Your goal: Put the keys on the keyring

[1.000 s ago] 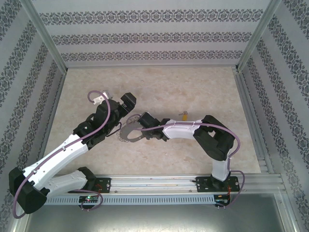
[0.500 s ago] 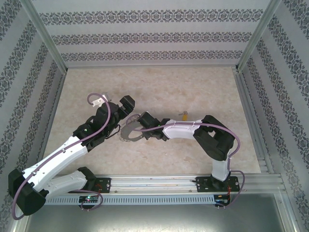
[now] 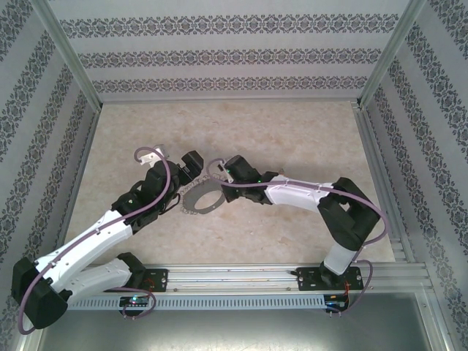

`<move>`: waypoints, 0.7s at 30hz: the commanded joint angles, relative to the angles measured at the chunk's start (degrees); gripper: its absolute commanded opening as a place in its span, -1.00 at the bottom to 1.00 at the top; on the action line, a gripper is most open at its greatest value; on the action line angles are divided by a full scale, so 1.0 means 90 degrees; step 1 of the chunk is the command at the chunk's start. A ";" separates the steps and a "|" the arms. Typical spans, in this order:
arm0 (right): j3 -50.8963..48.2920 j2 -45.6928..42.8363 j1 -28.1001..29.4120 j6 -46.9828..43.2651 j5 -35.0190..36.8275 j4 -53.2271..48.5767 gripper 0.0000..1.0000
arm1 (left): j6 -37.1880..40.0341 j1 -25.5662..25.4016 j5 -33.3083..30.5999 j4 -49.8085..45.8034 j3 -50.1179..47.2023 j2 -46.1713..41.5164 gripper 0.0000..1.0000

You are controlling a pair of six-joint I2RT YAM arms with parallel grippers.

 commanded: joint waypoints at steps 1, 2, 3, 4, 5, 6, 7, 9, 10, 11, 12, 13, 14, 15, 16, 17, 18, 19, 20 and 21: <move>-0.0294 -0.0168 -0.0030 0.0264 -0.0547 0.0169 -1.00 | 0.0644 -0.0064 -0.0092 0.0674 -0.0295 -0.0235 1.00; -0.0390 -0.0194 -0.0054 0.0323 -0.0571 0.0225 -1.00 | 0.0755 -0.0051 -0.0073 0.0781 -0.0387 -0.0267 1.00; -0.0471 -0.0217 -0.0073 0.0397 -0.0605 0.0301 -0.96 | 0.0846 -0.0043 -0.0051 0.0854 -0.0455 -0.0268 1.00; -0.0559 -0.0228 -0.0096 0.0485 -0.0672 0.0400 -0.84 | 0.0933 -0.0022 -0.0003 0.0905 -0.0499 -0.0268 1.00; -0.0616 -0.0229 -0.0113 0.0561 -0.0765 0.0479 -0.79 | 0.0997 0.0003 0.0065 0.0913 -0.0524 -0.0235 1.00; -0.0652 -0.0222 -0.0138 0.0629 -0.0905 0.0557 -0.71 | 0.1044 0.0029 0.0139 0.0893 -0.0543 -0.0207 1.00; -0.0675 -0.0199 -0.0152 0.0686 -0.1021 0.0608 -0.62 | 0.1078 0.0055 0.0205 0.0899 -0.0559 -0.0171 1.00; -0.0682 -0.0112 -0.0151 0.0798 -0.1226 0.0727 -0.50 | 0.1100 0.0134 0.0430 0.0888 -0.0619 -0.0067 1.00; -0.0660 -0.0064 -0.0152 0.0841 -0.1278 0.0790 -0.46 | 0.1104 0.0180 0.0546 0.0898 -0.0653 -0.0019 1.00; -0.0620 0.0003 -0.0160 0.0870 -0.1318 0.0819 -0.44 | 0.1092 0.0240 0.0659 0.0887 -0.0689 0.0036 1.00; -0.0600 0.0054 -0.0160 0.0891 -0.1355 0.0865 -0.42 | 0.1039 0.0309 0.0765 0.0876 -0.0742 0.0083 1.00; -0.0585 0.0092 -0.0177 0.0917 -0.1399 0.0924 -0.42 | 0.0977 0.0384 0.0878 0.0879 -0.0795 0.0134 1.00; -0.0574 0.0147 -0.0192 0.0943 -0.1447 0.0996 -0.41 | 0.0903 0.0493 0.1016 0.0910 -0.0870 0.0189 1.00; -0.0557 0.0208 -0.0227 0.0977 -0.1526 0.1058 -0.40 | 0.0829 0.0656 0.1251 0.0984 -0.0957 0.0247 1.00; -0.0544 0.0266 -0.0254 0.1005 -0.1597 0.1118 -0.40 | 0.0742 0.0808 0.1443 0.1012 -0.1020 0.0309 1.00; -0.0536 0.0326 -0.0280 0.1034 -0.1671 0.1184 -0.40 | 0.0670 0.0984 0.1674 0.1075 -0.1090 0.0364 1.00; -0.0527 0.0396 -0.0314 0.1061 -0.1734 0.1251 -0.39 | 0.0586 0.1157 0.1843 0.1108 -0.1152 0.0415 1.00; -0.0497 0.0480 -0.0346 0.1081 -0.1799 0.1308 -0.39 | 0.0515 0.1316 0.1996 0.1181 -0.1218 0.0478 1.00; -0.0447 0.0537 -0.0372 0.1099 -0.1850 0.1334 -0.39 | 0.0465 0.1442 0.2118 0.1275 -0.1272 0.0530 1.00; -0.0419 0.0608 -0.0409 0.1120 -0.1888 0.1382 -0.39 | 0.0422 0.1564 0.2249 0.1372 -0.1331 0.0600 1.00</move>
